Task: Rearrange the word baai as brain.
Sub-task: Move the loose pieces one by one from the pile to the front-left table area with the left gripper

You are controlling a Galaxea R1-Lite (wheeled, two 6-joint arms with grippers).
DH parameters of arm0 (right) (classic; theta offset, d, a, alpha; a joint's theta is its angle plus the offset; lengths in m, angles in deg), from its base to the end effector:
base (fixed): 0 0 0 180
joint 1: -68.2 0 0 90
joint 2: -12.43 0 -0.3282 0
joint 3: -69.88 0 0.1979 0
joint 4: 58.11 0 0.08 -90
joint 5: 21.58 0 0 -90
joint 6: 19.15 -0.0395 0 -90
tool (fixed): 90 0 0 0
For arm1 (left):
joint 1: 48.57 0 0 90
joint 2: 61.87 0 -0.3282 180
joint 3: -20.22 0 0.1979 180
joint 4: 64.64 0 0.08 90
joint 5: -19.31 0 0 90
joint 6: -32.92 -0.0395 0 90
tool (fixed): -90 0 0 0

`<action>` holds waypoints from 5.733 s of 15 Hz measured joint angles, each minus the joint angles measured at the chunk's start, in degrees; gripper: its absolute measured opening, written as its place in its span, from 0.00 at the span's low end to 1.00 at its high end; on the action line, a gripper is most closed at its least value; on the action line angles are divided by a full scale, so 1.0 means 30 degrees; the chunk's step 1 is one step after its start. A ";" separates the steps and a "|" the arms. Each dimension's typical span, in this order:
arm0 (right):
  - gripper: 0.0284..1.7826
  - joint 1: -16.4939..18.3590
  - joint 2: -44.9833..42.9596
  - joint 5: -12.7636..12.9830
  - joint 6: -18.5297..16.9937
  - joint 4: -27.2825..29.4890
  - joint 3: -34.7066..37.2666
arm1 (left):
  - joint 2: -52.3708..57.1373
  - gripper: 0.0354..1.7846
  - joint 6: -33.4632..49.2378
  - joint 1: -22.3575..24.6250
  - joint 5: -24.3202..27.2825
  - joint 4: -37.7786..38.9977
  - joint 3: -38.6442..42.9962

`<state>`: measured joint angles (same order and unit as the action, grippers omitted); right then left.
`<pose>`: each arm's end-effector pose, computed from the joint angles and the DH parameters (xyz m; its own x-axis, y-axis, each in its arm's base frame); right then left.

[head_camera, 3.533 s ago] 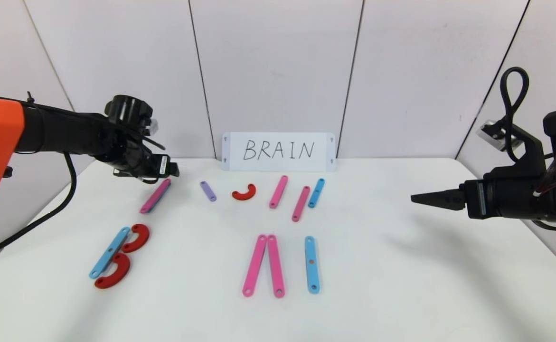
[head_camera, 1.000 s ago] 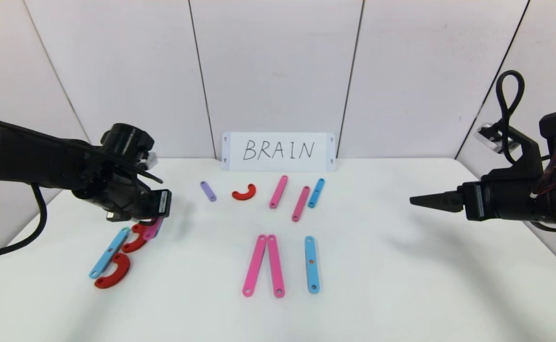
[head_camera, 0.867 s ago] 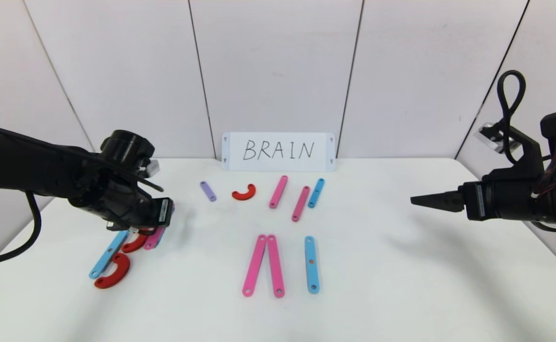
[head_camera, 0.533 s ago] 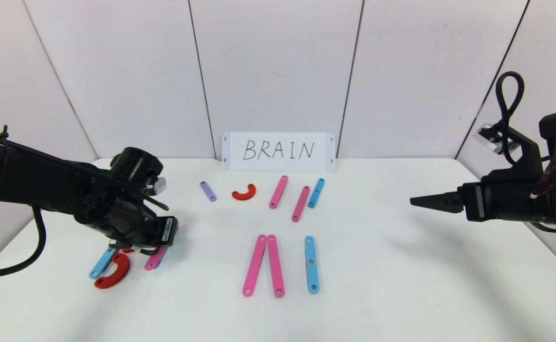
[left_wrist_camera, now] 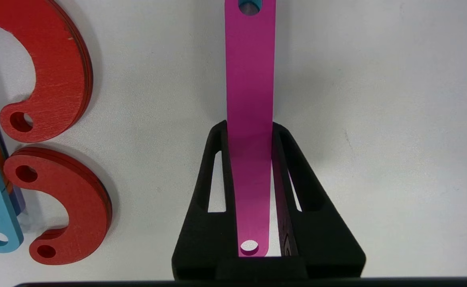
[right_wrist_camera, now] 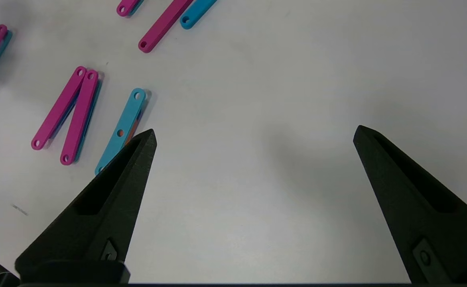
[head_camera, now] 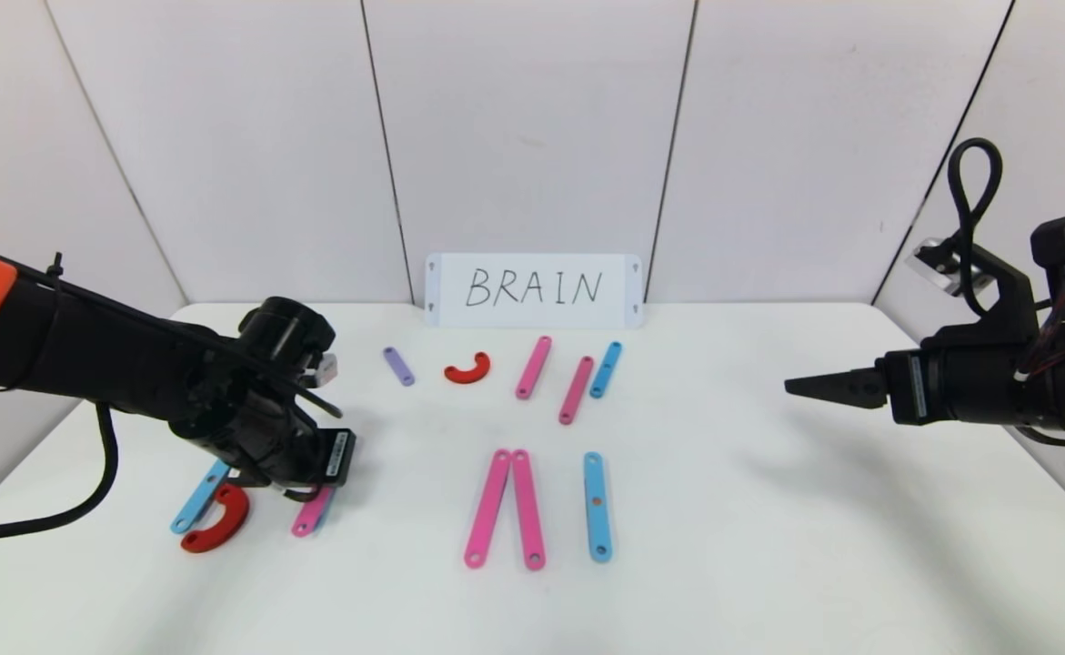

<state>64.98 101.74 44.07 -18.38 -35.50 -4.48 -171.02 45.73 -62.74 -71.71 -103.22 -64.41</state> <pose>0.2778 0.0319 0.2064 0.6979 0.4522 -0.5554 -0.3856 0.8907 0.2407 0.3316 -0.0830 0.1213 0.4430 -0.0935 -0.8917 0.0393 0.9956 -0.0848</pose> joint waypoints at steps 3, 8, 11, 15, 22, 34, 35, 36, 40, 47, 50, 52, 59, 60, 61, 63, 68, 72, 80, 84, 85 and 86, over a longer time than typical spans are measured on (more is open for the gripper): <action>0.97 0.0000 0.0000 -0.0008 0.0000 0.0000 0.0000 | -0.0053 0.17 0.0020 -0.0028 0.0000 -0.0061 0.0028; 0.97 -0.0016 0.0024 0.0000 -0.0008 0.0000 0.0028 | 0.0012 0.47 0.0577 -0.0236 -0.0008 -0.0349 0.0118; 0.97 -0.0073 0.0053 0.0000 0.0016 0.0000 0.0028 | 0.0232 0.76 0.0626 -0.0272 -0.0008 -0.0410 0.0073; 0.97 -0.0118 0.0053 -0.0008 0.0024 0.0000 0.0057 | 0.0813 0.96 0.0443 -0.0524 -0.0020 -0.0419 -0.1012; 0.97 -0.0118 0.0045 0.0000 0.0016 0.0000 0.0057 | 0.0223 0.98 -0.3409 -0.0882 0.0163 -0.0272 -0.5043; 0.97 -0.0028 0.0037 -0.0057 0.0028 0.0000 0.0057 | -0.5795 0.98 -0.9817 -0.1560 0.2174 -0.3994 -1.4361; 0.97 -0.0028 0.0037 -0.0065 0.0037 0.0000 0.0057 | -0.6290 0.98 -0.9830 -0.1715 0.2467 -0.4474 -1.5133; 0.97 -0.0028 0.0045 -0.0065 0.0028 0.0000 0.0057 | -0.6778 0.98 -0.9826 -0.1918 0.2751 -0.4677 -1.5750; 0.97 -0.0016 0.0053 -0.0065 0.0028 0.0000 0.0057 | -0.8176 0.98 -0.9618 -0.2507 0.3312 -0.4502 -1.6766; 0.97 -0.0016 0.0065 -0.0057 0.0053 0.0000 0.0073 | -0.9086 0.98 -0.9037 -0.2662 0.4506 -0.3003 -1.6990; 0.97 -0.0037 0.0081 -0.0057 0.0057 0.0000 0.0085 | -0.9249 0.98 -0.9058 -0.2682 0.4498 -0.2349 -1.6990; 0.97 -0.0028 0.0089 -0.0057 0.0057 -0.0008 0.0085 | -0.9387 0.98 -0.9074 -0.2763 0.4498 -0.2194 -1.6990; 0.97 -0.0028 0.0118 -0.0057 0.0057 -0.0008 0.0085 | -0.9858 0.98 -0.9232 -0.2747 0.4380 -0.1780 -1.6998; 0.97 -0.0028 0.0118 -0.0057 0.0057 0.0000 0.0085 | -0.9874 0.98 -0.9269 -0.2747 0.4332 -0.1792 -1.6990; 0.97 -0.0028 0.0118 -0.0057 0.0057 -0.0008 0.0085 | -0.9887 0.96 -0.9285 -0.2747 0.4311 -0.1780 -1.6981; 0.97 -0.0028 0.0118 -0.0057 0.0053 0.0000 0.0085 | -0.9939 0.87 -0.9277 -0.2747 0.4279 -0.1764 -1.6969; 0.97 -0.0028 0.0126 -0.0057 0.0057 0.0000 0.0085 | -1.0106 0.41 -0.9305 -0.2747 0.3543 -0.1715 -1.6969; 0.97 -0.0028 0.0126 -0.0057 0.0057 -0.0008 0.0085 | -1.0305 0.16 -0.9366 -0.2763 0.2735 -0.1735 -1.6953; 0.97 -0.0020 0.0126 -0.0057 0.0057 0.0000 0.0085 | -1.0021 0.15 -0.9366 -0.2771 0.2662 -0.2113 -1.6721; 0.97 -0.0028 0.0126 -0.0065 0.0057 0.0000 0.0085 | -0.9049 0.15 -0.9184 -0.2820 0.2658 -0.2239 -1.6299; 0.97 -0.0020 0.0126 -0.0057 0.0057 0.0000 0.0085 | -0.8737 0.15 -0.9167 -0.2836 0.2670 -0.2194 -1.6071; 0.97 -0.0028 0.0126 -0.0057 0.0057 0.0000 0.0085 | -0.8424 0.15 -0.9159 -0.2840 0.2678 -0.2186 -1.5758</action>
<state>64.89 102.11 43.90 -18.21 -35.50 -4.22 -196.29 18.25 -71.26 -63.67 -109.78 -111.69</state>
